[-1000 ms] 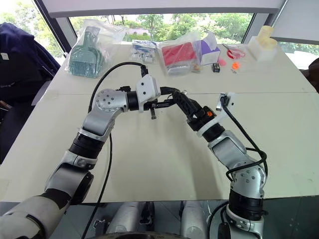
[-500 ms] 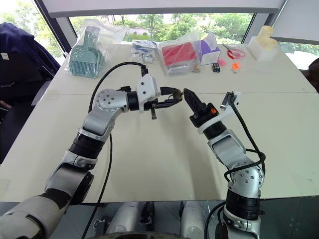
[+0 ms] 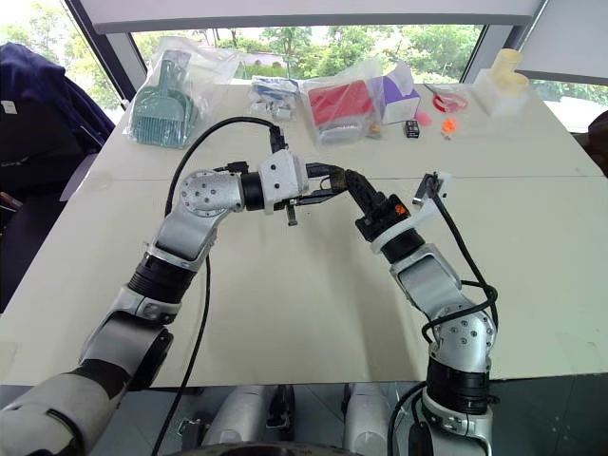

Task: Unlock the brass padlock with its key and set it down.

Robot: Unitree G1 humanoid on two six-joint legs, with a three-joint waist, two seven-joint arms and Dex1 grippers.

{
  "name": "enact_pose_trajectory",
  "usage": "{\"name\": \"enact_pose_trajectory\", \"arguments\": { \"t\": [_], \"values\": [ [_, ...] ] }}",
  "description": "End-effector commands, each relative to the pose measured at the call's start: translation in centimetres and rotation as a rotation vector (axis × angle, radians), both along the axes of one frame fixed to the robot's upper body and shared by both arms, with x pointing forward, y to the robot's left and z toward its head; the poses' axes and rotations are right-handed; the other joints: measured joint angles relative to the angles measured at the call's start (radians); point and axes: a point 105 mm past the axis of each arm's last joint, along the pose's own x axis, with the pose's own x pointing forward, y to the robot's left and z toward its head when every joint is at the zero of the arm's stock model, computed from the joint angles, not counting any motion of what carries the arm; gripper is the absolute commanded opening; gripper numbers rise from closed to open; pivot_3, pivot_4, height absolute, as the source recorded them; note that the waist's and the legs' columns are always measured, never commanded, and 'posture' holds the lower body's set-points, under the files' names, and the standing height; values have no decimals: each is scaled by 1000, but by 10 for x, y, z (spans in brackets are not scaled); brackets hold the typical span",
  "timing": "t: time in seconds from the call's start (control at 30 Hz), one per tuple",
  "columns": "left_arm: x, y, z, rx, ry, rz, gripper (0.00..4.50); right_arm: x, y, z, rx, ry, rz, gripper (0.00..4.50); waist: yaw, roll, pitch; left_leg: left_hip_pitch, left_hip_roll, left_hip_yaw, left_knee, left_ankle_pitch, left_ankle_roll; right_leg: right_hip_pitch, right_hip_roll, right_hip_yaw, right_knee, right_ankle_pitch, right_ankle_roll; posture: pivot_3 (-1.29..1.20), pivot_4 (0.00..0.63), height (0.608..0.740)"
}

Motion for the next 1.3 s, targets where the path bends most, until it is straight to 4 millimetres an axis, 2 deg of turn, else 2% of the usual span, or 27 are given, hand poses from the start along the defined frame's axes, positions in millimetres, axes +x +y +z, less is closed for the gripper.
{"name": "enact_pose_trajectory", "arguments": {
  "t": [0.03, 0.2, 0.33, 0.53, 0.6, 0.73, 0.77, 0.83, 0.97, 1.13, 1.3],
  "values": [
    [-18, -10, 19, -34, -184, -51, 748, 5, -6, -2, 35, 29, -42, 60, 0, 0, 0, 0, 0, 0, 0, 0, 0, 0, 0, 0, 0, 0, 0, 0, 150, 735],
    [-13, -10, 27, -62, -358, 10, 748, 7, -7, -5, 58, 56, -53, 60, 0, 0, 0, 0, 0, 0, 0, -1, 2, 0, 0, 0, 0, 0, 0, 0, 150, 735],
    [-12, -10, 38, -107, -567, 75, 748, 11, -7, -7, 136, 99, -70, 60, 0, 0, 0, 0, 0, 0, -1, -2, 4, 0, 0, 0, 0, 0, 0, 0, 150, 735],
    [-12, -10, 34, -74, -757, 93, 748, 15, -10, -2, 294, 151, -66, 60, 0, 0, 0, 0, 0, 0, -1, -2, 4, 0, 0, 0, 0, 0, 0, 0, 150, 735],
    [-9, -11, 27, -67, -694, 74, 748, 14, -9, 1, 261, 127, -66, 60, 1, 0, 0, 0, 0, 0, -1, -2, 4, 0, 0, 0, 0, 0, 0, 0, 150, 735],
    [3, -8, 6, -5, -433, 40, 748, 0, -4, 14, 27, -41, -31, 60, 1, 0, 0, 0, 0, 1, -1, -2, 4, 0, -1, 0, 0, 0, 0, 0, 150, 735],
    [5, -6, 4, 4, -400, 34, 748, -4, -4, 18, -6, -83, -20, 580, -1, 0, 0, 0, 0, 2, -1, -2, 4, 0, -1, 0, -1, 0, 0, 0, 150, 735],
    [7, -4, 2, 15, -335, 22, 748, -5, -6, 21, -65, -131, -18, 1326, -4, 1, 0, 0, 0, 2, -1, -2, 4, -1, -1, 0, -1, 0, 0, 0, 150, 735],
    [5, -1, -8, 52, -266, -18, 748, -5, -11, 21, -227, -191, 15, 3349, -5, 1, 0, 0, 1, 2, -1, -2, 4, -1, 0, 0, 0, 0, 0, 0, 150, 735],
    [1, -2, -1, 14, -236, -35, 748, -13, -12, 13, -327, -210, 101, 3349, 2, 1, 0, 0, 1, 2, -1, -3, 5, -1, -1, 0, -1, 0, 0, 0, 150, 735],
    [-6, -5, 1, 6, -246, -60, 748, -12, -15, 6, -346, -197, 108, 3349, 2, 1, 0, 0, 1, 1, 0, -3, 5, 0, -1, 0, -1, 0, 0, 0, 150, 735]
  ]
}}
